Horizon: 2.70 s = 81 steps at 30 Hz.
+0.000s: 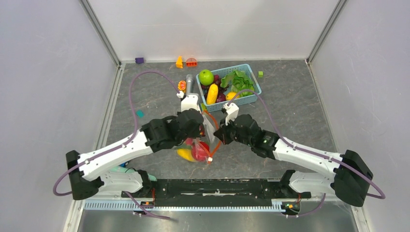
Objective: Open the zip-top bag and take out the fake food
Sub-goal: Adjust the zipper food storage bag at the center of the board.
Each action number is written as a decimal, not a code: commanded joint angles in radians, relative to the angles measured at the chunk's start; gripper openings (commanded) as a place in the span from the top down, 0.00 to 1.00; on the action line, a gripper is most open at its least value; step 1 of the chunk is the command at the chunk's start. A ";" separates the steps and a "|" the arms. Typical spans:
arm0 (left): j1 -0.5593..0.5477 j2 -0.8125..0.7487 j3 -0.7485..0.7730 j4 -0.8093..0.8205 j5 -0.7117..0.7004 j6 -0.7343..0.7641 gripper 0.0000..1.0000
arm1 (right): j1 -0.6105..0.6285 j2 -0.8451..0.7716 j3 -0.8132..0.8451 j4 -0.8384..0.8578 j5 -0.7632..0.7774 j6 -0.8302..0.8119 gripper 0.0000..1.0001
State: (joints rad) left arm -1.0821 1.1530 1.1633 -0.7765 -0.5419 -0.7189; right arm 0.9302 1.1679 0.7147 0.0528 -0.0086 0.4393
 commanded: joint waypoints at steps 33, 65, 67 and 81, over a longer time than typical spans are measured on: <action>-0.004 0.186 0.036 0.172 0.122 0.051 0.98 | -0.008 -0.386 -0.014 -0.377 0.124 -0.249 0.11; -0.002 0.191 0.045 0.171 0.118 0.065 0.98 | -0.002 -0.401 -0.114 -0.203 -0.073 0.200 0.34; -0.002 0.193 0.044 0.174 0.122 0.065 0.98 | -0.001 -0.384 -0.130 -0.187 -0.092 0.219 0.38; -0.003 0.221 0.060 0.204 0.208 0.097 0.98 | 0.001 -0.193 -0.255 0.042 -0.077 0.318 0.48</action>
State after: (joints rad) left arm -1.0821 1.3586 1.1690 -0.6212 -0.3683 -0.6712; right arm 0.9276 0.9291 0.4911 -0.0406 -0.0875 0.7090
